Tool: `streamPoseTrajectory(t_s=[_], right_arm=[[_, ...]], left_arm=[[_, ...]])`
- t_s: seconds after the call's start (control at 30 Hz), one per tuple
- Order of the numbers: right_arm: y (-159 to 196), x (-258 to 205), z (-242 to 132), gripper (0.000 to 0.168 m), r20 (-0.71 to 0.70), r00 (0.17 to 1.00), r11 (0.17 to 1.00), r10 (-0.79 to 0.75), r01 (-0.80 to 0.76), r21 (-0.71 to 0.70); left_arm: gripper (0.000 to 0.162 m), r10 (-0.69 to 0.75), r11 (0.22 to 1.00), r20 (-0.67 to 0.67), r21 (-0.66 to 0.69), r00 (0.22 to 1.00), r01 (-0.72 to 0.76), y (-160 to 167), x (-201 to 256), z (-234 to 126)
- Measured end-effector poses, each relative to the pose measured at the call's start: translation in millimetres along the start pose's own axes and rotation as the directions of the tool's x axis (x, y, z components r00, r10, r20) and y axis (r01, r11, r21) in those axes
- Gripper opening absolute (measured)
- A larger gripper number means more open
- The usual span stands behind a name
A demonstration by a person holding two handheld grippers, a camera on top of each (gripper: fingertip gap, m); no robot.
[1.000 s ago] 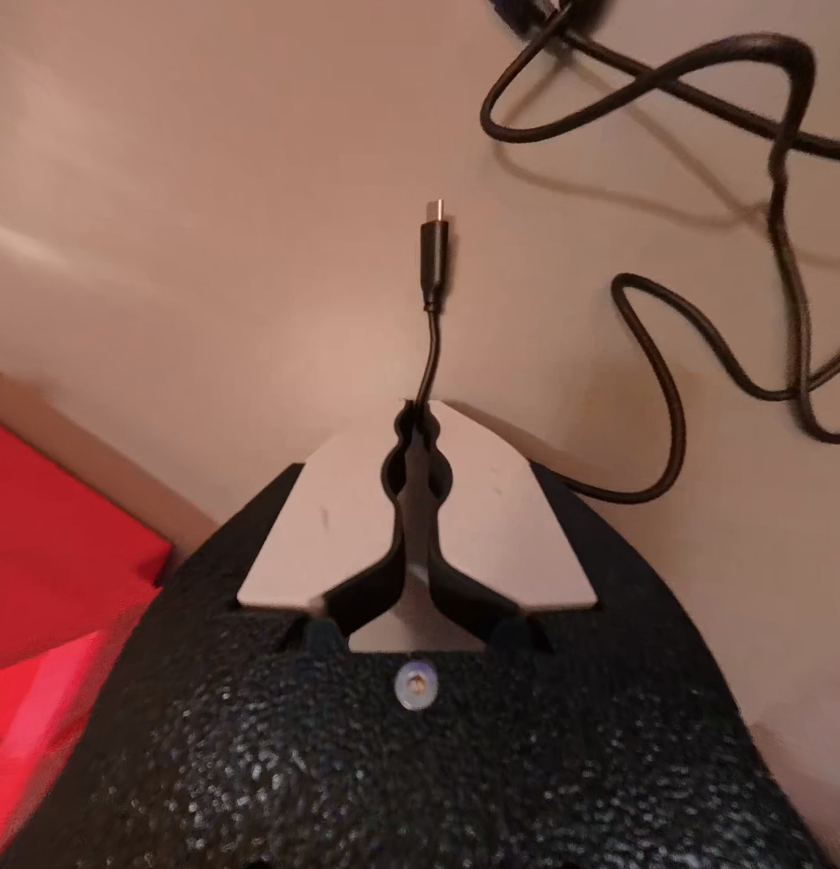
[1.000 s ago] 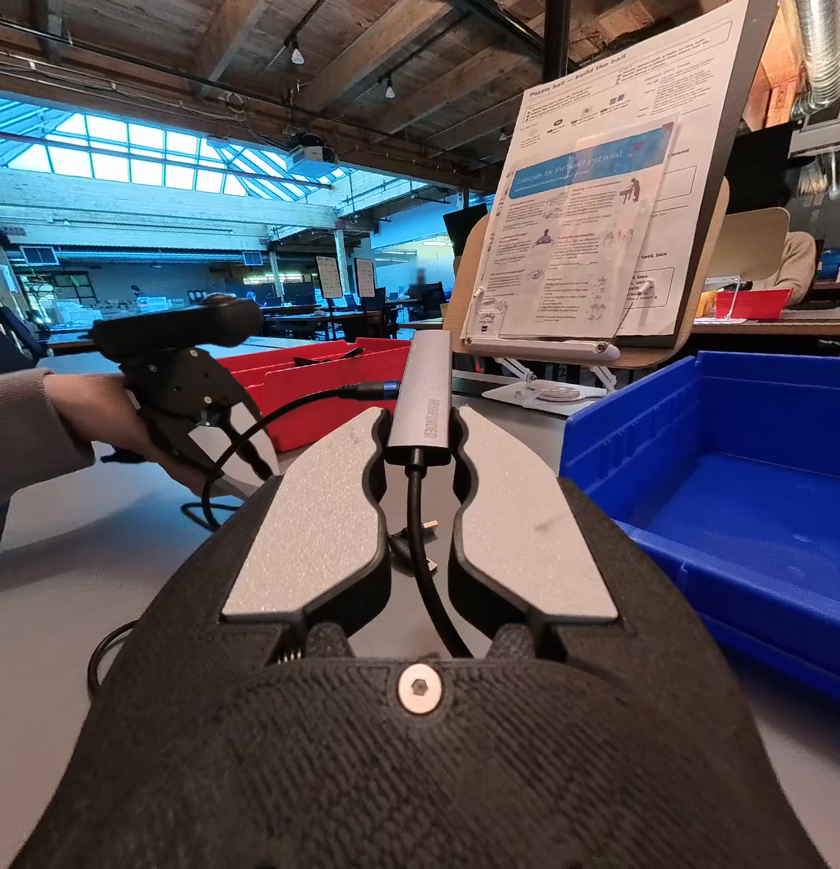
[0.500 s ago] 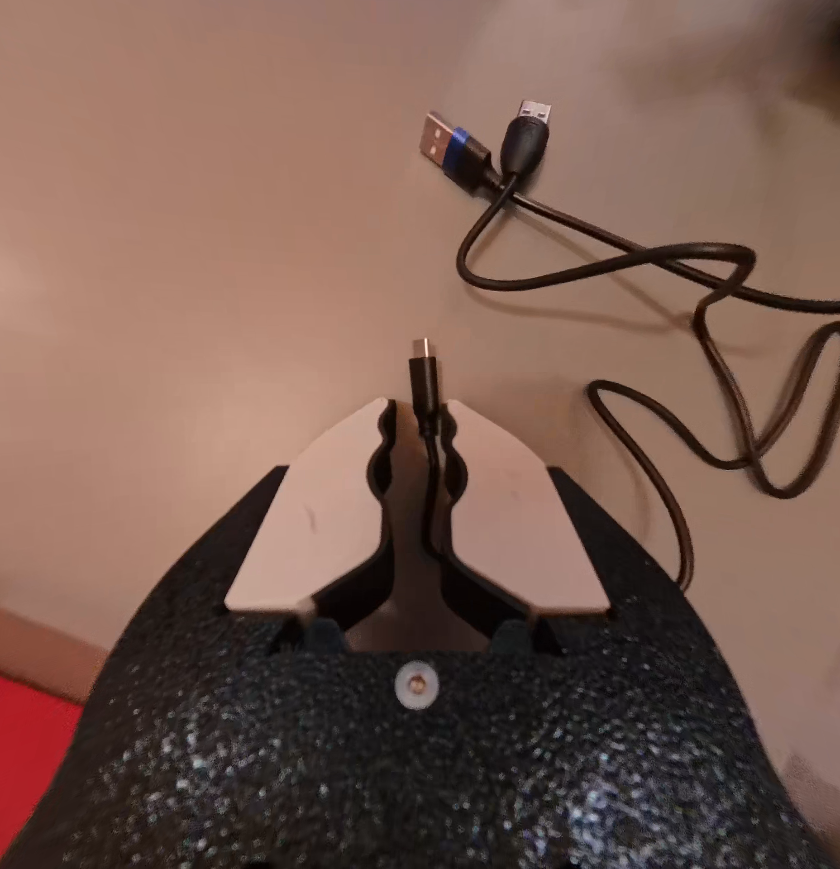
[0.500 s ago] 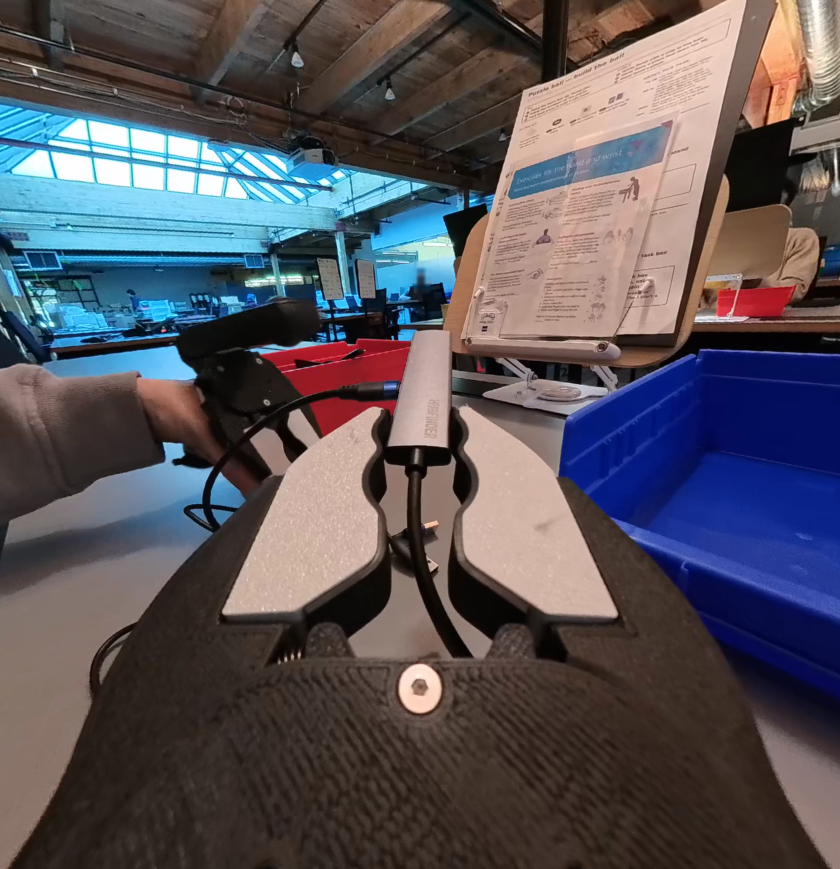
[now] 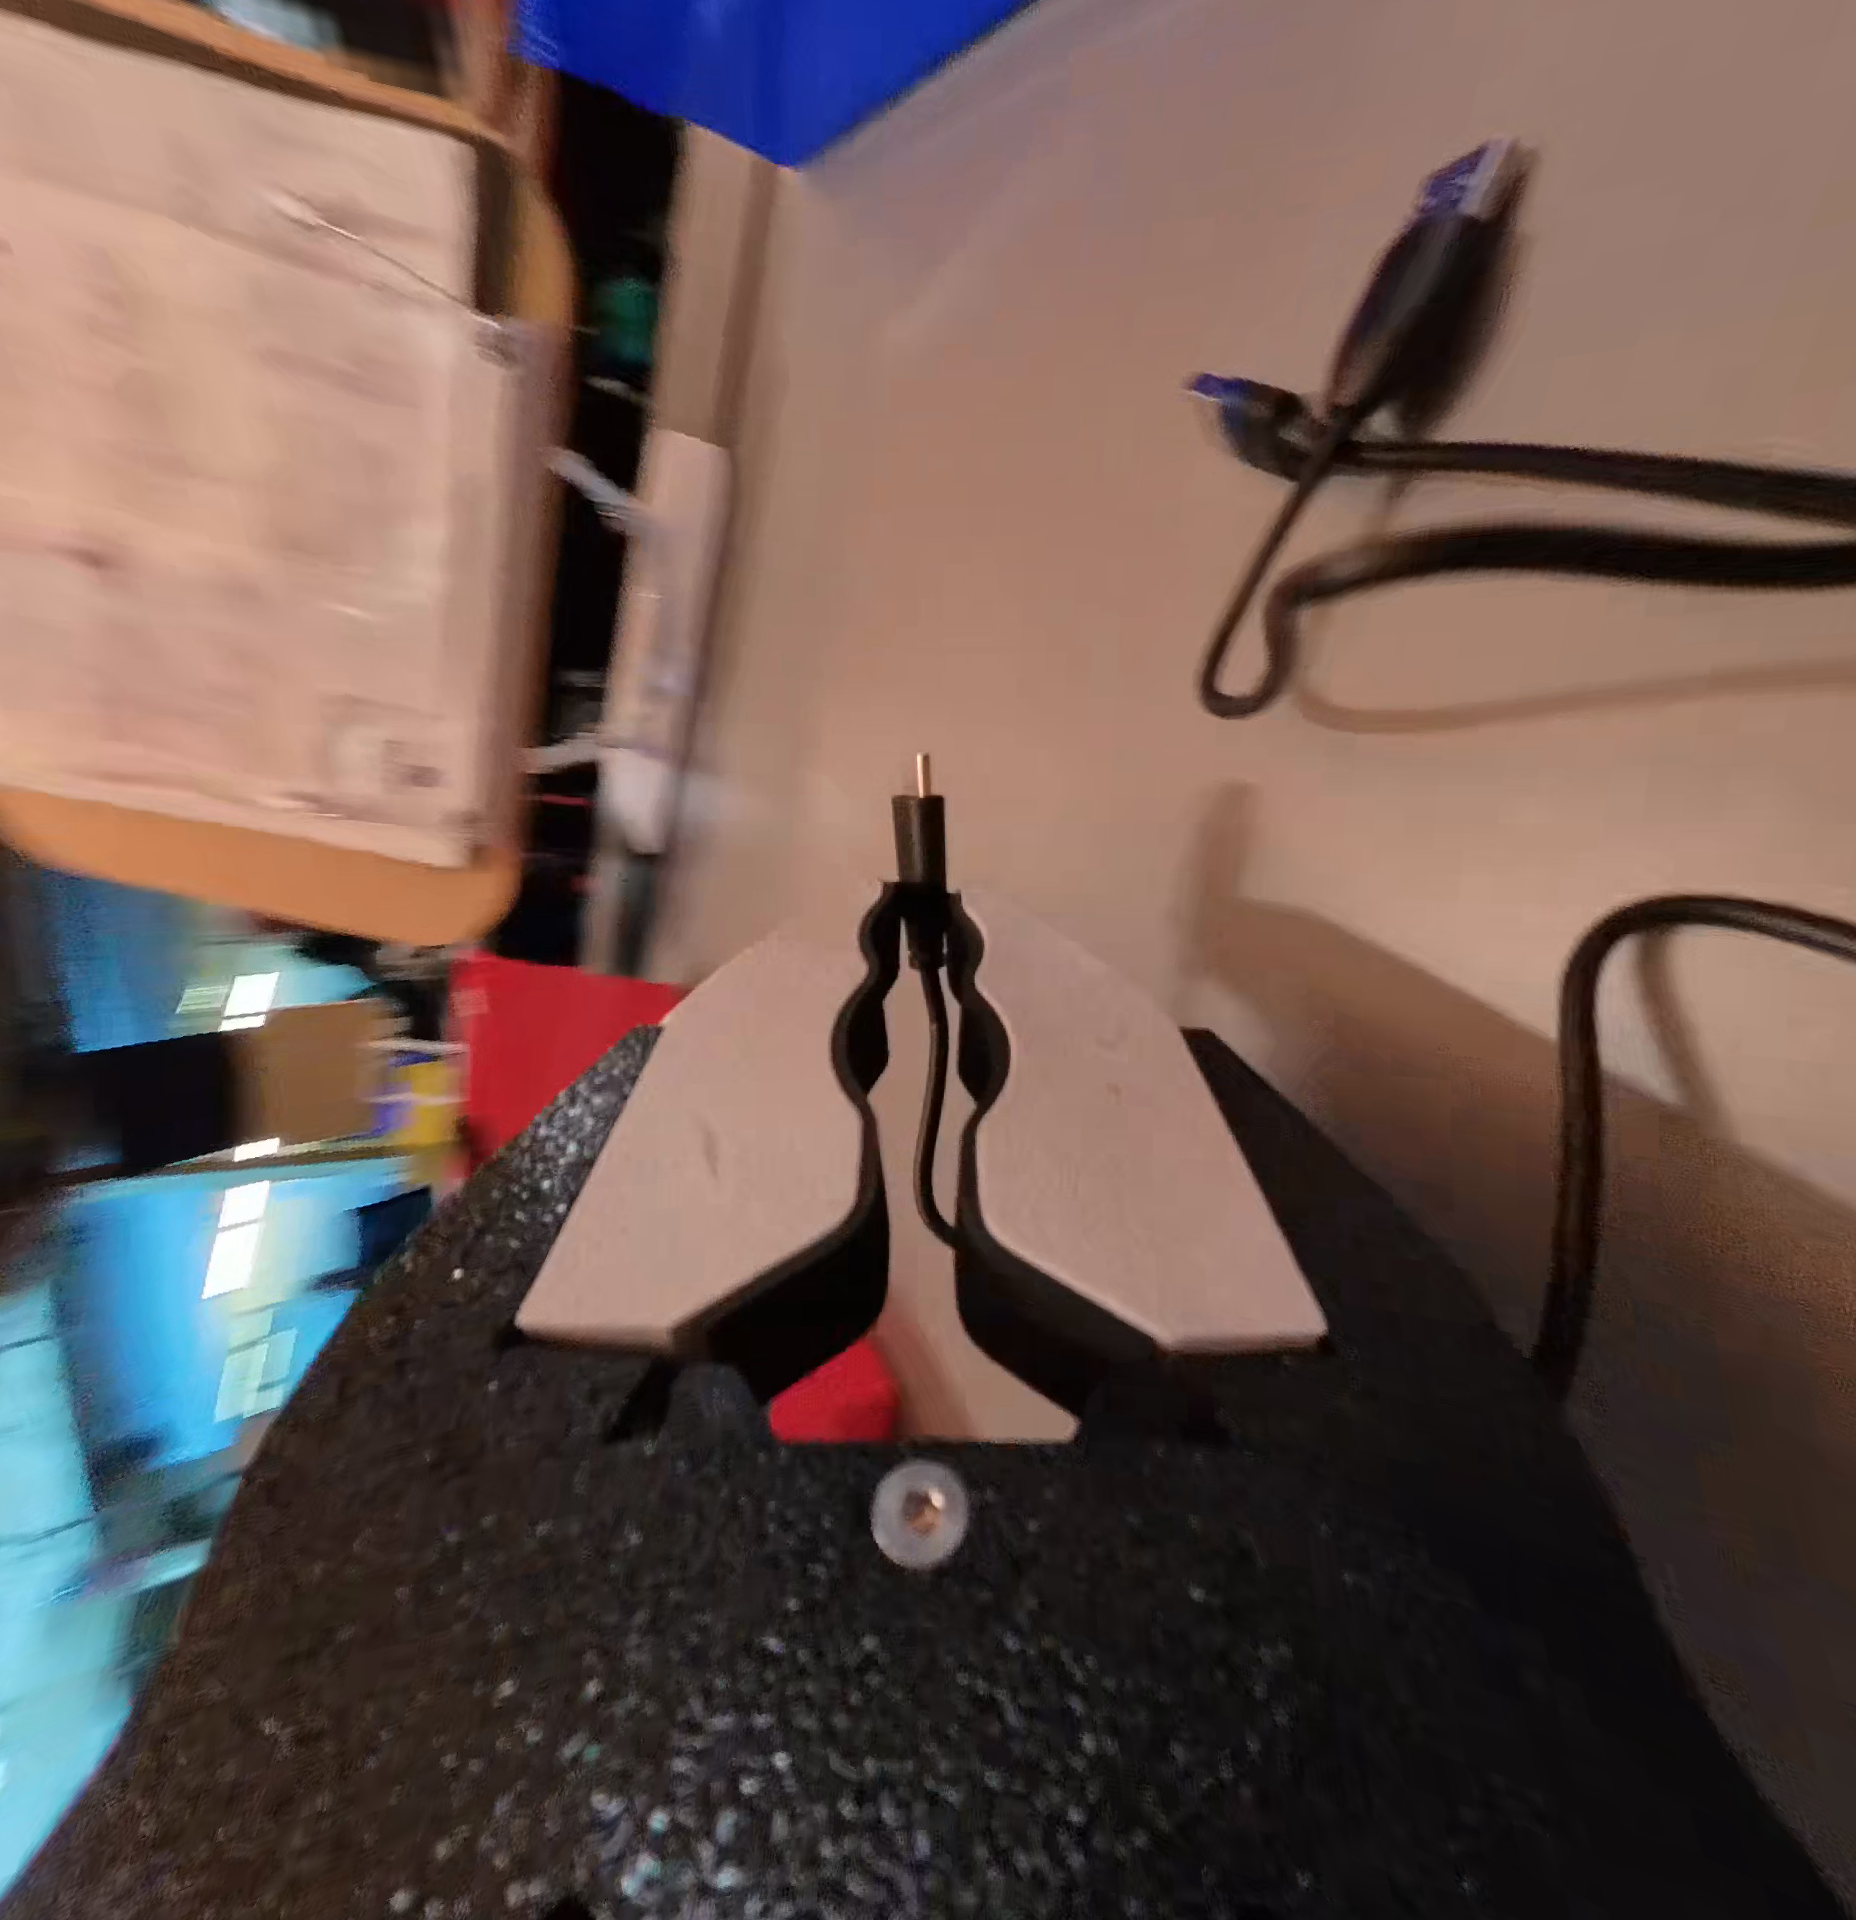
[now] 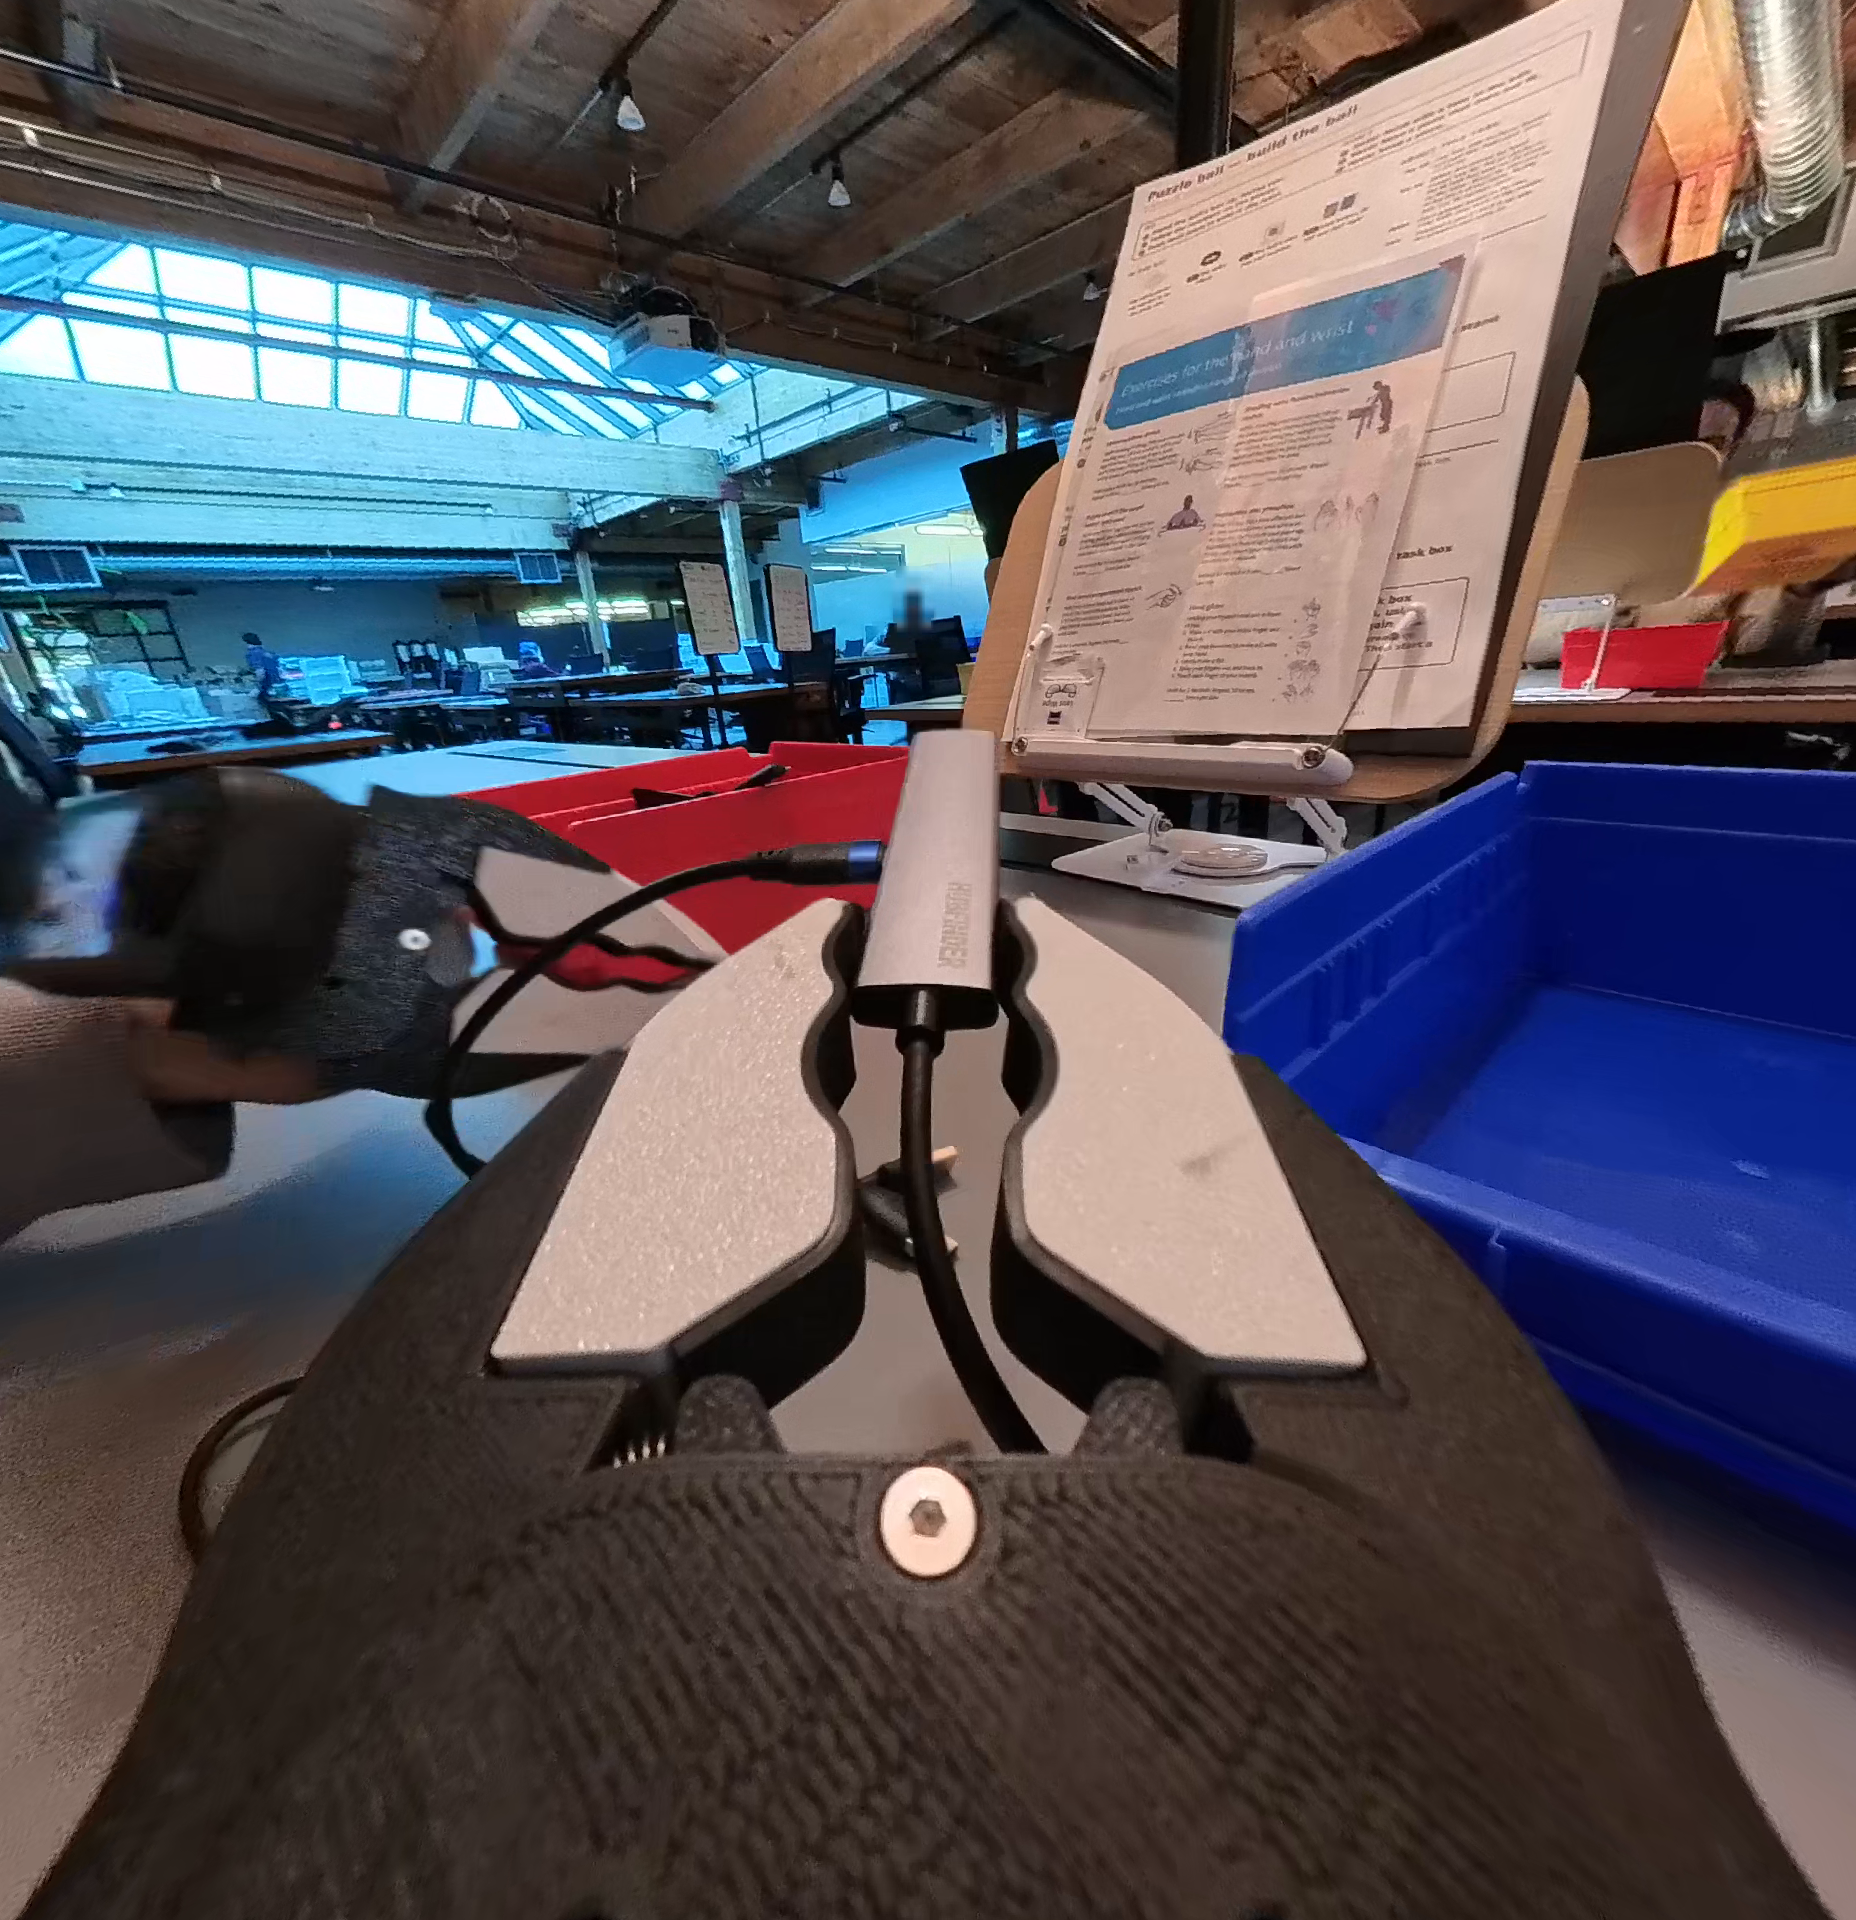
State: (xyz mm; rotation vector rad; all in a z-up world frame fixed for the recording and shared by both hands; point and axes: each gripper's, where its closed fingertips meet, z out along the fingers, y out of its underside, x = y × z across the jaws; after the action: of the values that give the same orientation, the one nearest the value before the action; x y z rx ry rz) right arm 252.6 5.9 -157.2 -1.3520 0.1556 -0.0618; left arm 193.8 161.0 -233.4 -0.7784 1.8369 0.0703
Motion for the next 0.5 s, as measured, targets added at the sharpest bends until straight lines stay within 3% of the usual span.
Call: streamPoseTrajectory(t_s=[0.2,0.5], right_arm=[[10,6,4,0.025,-0.076,0.997,0.996,-0.009,0.002,-0.089],[18,1,7,0.025,-0.067,0.997,0.988,-0.048,0.038,-0.147]], left_arm=[[0.008,0.209,0.977,0.213,-0.092,0.955,-0.193,-46,-31,-35],[0.008,0.203,0.967,0.139,-0.182,0.969,-0.177,-82,-27,-35]])
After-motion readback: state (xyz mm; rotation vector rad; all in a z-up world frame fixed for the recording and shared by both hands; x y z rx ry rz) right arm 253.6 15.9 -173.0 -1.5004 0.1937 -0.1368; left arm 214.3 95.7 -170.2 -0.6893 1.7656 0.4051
